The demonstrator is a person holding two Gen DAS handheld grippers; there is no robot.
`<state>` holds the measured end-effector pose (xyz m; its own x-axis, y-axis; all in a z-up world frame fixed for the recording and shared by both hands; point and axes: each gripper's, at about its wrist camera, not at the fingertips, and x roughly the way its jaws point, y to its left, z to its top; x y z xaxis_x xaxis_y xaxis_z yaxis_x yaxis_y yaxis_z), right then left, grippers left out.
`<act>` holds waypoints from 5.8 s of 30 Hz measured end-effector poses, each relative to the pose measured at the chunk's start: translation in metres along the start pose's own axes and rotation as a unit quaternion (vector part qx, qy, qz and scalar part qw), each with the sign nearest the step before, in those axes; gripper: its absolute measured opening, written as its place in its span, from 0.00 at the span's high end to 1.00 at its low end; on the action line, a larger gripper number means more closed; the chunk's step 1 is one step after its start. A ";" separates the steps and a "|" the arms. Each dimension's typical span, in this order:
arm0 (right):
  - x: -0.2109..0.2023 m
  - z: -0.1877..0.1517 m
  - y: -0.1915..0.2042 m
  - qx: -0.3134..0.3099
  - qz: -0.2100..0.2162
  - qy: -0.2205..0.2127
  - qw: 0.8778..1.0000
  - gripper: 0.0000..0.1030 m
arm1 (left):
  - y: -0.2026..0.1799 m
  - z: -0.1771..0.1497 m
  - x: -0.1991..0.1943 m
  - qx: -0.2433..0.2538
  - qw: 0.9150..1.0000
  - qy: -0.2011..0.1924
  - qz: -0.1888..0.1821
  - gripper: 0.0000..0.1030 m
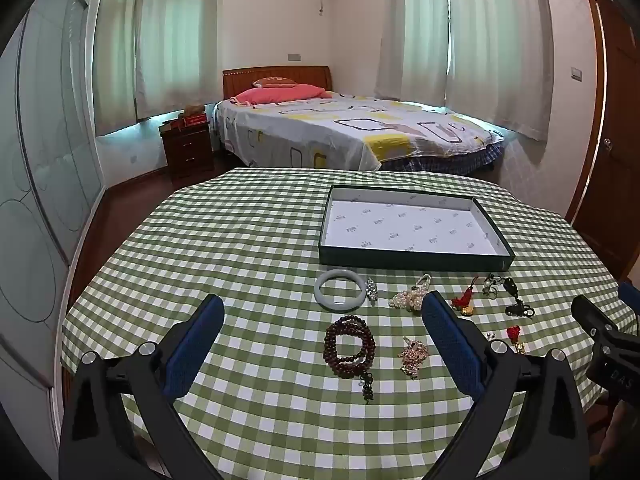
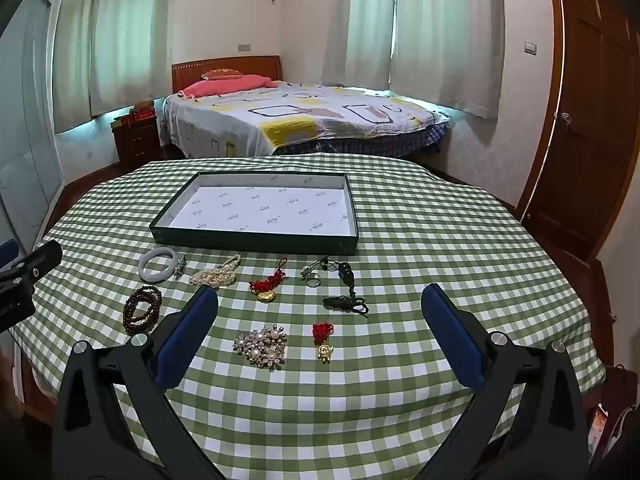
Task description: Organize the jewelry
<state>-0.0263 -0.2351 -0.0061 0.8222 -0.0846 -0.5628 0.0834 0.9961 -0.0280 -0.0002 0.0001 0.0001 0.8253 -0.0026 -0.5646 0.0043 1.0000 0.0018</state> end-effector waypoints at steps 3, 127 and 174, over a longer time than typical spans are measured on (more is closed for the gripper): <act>0.000 0.000 0.000 0.001 0.000 0.000 1.000 0.04 | -0.001 0.000 0.000 0.001 1.000 0.001 -0.002 0.07; 0.092 -0.042 -0.004 0.017 0.020 0.114 0.993 0.04 | 0.003 -0.045 0.121 -0.009 0.983 0.178 -0.042 0.07; 0.140 -0.048 -0.015 0.016 0.042 0.150 0.988 0.72 | 0.003 -0.046 0.144 0.007 0.986 0.158 -0.049 0.87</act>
<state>0.0610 -0.2607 -0.1239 0.6244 0.0149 -0.7809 0.0437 0.9976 0.0539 0.0929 0.0034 -0.1193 0.6027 -0.0958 -0.7922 0.0844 0.9949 -0.0561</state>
